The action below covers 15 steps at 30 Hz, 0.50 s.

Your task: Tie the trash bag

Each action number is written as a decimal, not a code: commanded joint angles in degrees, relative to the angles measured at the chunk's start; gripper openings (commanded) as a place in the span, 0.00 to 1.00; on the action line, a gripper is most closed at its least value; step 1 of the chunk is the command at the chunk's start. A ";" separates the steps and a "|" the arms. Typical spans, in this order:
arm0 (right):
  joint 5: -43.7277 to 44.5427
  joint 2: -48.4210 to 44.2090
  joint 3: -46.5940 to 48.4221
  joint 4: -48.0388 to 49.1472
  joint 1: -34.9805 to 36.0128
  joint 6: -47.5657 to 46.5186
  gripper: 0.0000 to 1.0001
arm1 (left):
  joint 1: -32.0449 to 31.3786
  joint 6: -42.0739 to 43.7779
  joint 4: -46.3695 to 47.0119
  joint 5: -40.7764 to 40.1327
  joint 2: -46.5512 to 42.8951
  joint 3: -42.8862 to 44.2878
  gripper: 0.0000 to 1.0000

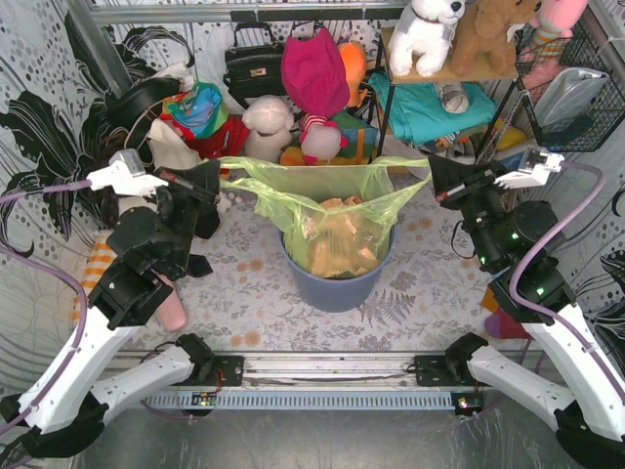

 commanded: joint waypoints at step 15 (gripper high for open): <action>-43.30 14.76 19.14 15.10 -0.35 -7.97 0.12 | 0.39 5.26 25.62 54.18 11.41 12.87 0.11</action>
